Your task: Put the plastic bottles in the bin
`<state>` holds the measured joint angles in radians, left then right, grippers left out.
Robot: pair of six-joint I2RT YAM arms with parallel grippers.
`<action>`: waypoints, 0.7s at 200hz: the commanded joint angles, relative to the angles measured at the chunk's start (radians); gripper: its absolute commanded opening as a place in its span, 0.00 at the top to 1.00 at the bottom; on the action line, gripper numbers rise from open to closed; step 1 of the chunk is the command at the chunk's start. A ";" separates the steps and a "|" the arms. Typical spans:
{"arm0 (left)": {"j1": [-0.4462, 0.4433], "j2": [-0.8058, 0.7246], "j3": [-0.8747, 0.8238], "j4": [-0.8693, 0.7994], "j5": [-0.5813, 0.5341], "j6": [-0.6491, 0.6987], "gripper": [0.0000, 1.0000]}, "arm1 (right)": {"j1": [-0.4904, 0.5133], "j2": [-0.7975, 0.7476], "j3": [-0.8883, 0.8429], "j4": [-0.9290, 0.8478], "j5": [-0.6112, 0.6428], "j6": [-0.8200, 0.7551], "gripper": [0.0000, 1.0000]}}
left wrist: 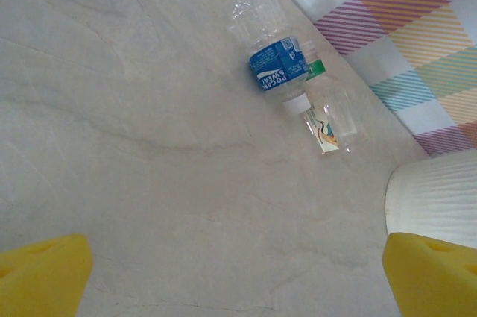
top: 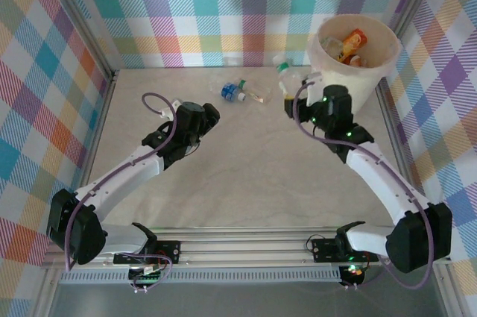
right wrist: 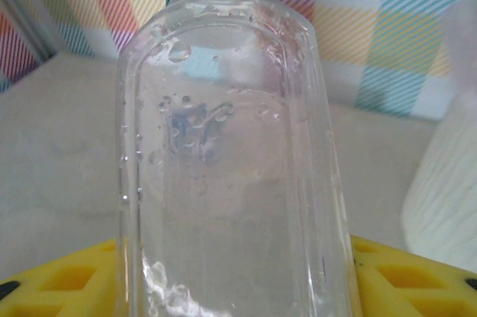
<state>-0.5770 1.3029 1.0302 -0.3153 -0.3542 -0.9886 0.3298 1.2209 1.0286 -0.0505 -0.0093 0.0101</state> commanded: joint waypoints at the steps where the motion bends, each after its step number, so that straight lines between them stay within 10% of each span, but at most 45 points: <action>1: 0.011 -0.029 -0.002 -0.012 -0.026 -0.019 0.00 | -0.053 0.008 0.083 0.028 -0.046 -0.005 0.57; 140: 0.026 -0.164 -0.086 -0.096 -0.139 -0.049 0.00 | -0.383 0.489 0.846 -0.529 -0.082 0.002 0.57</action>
<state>-0.5659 1.1847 0.9684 -0.3679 -0.4362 -1.0294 -0.0216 1.6413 1.7458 -0.4229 -0.0803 0.0135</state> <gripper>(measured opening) 0.997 0.591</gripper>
